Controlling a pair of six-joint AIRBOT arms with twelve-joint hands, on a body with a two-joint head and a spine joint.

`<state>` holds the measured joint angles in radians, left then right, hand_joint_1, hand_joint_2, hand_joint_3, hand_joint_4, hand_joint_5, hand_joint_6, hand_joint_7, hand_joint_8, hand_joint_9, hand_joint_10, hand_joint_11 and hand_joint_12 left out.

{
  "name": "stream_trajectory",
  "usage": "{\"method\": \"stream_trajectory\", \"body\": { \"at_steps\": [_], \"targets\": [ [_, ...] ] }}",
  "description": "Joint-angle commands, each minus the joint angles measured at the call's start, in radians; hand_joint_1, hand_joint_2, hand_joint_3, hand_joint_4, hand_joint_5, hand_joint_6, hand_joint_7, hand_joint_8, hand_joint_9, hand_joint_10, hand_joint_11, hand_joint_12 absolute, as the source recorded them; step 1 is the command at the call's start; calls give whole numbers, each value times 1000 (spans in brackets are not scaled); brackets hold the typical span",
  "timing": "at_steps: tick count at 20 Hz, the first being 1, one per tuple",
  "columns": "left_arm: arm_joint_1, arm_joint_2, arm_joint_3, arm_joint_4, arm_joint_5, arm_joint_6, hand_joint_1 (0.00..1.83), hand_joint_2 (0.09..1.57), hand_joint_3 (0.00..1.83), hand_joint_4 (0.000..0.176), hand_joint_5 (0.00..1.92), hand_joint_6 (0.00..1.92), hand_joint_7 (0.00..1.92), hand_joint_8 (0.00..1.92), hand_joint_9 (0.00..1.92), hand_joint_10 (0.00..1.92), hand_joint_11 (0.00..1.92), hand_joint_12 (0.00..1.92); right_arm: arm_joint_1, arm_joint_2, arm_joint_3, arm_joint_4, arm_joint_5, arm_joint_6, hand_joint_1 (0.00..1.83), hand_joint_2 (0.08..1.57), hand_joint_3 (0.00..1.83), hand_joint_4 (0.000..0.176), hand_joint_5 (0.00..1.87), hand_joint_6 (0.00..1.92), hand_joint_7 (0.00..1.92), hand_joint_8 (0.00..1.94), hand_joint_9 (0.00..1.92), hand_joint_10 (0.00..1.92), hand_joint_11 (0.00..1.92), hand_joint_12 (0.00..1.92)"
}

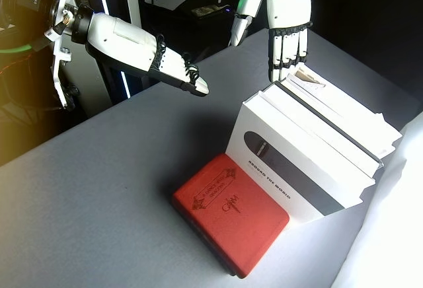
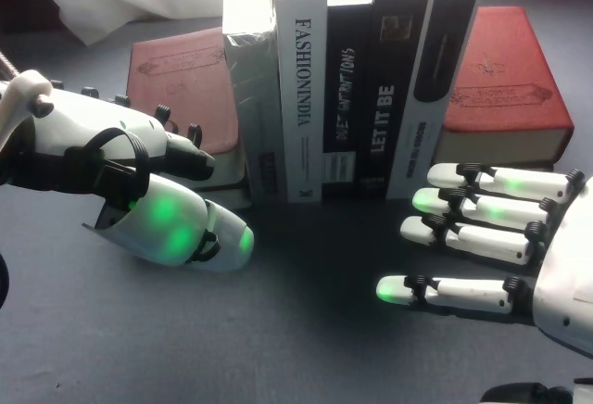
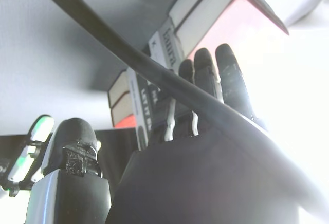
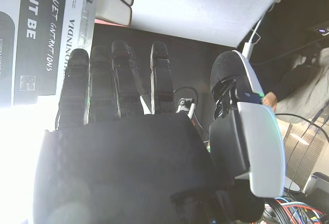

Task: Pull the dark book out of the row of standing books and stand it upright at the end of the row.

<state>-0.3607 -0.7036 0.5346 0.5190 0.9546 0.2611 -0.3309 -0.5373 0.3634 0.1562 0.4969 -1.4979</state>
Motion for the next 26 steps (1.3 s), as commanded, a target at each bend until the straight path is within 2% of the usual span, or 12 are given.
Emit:
{"method": "stream_trajectory", "body": {
  "at_steps": [1,3,4,8,10,12,15,18,26],
  "targets": [
    [-14,13,0,41,-46,1,0,1083,179,0,83,46,34,34,16,40,2,83,3,14,-9,-12,112,0,0,1018,266,0,4,22,2,13,0,21,0,12],
    [-14,13,0,41,-45,4,0,1083,179,0,83,46,34,34,16,40,2,83,0,16,-12,-12,123,0,0,1018,266,0,4,22,2,13,0,21,0,12],
    [-14,13,0,41,-45,6,0,1165,13,0,98,1,35,4,31,1,0,115,-2,17,-16,-12,135,0,0,1140,53,0,0,0,0,0,0,0,0,0],
    [-14,13,0,41,-42,14,0,1186,11,0,128,5,63,8,59,8,32,136,-17,25,-36,-12,200,-2,0,1139,38,0,4,1,0,0,0,0,0,0],
    [-14,13,0,41,-42,15,0,1189,10,0,137,8,74,11,70,11,35,141,-35,33,-58,-12,291,-33,0,1145,38,0,0,0,0,0,0,0,0,0],
    [-14,13,0,41,-42,15,0,1185,7,0,147,10,85,13,75,11,37,144,-46,38,-84,-12,429,-72,0,1146,35,0,4,1,0,0,0,0,0,0],
    [-13,13,0,42,-42,17,0,1189,7,0,160,12,85,9,67,5,17,142,-35,32,-102,63,572,-177,0,1158,36,0,27,11,0,0,0,0,0,0],
    [-13,14,0,42,-42,17,0,1183,3,0,135,0,69,1,53,0,3,143,-19,3,-101,120,633,-263,0,1166,34,0,10,3,0,0,0,0,0,0],
    [-13,14,0,42,-42,19,0,1169,0,0,123,3,71,8,47,7,14,121,-19,-148,-38,181,861,-501,0,1135,10,0,12,2,0,0,0,0,0,0]
  ]
}}
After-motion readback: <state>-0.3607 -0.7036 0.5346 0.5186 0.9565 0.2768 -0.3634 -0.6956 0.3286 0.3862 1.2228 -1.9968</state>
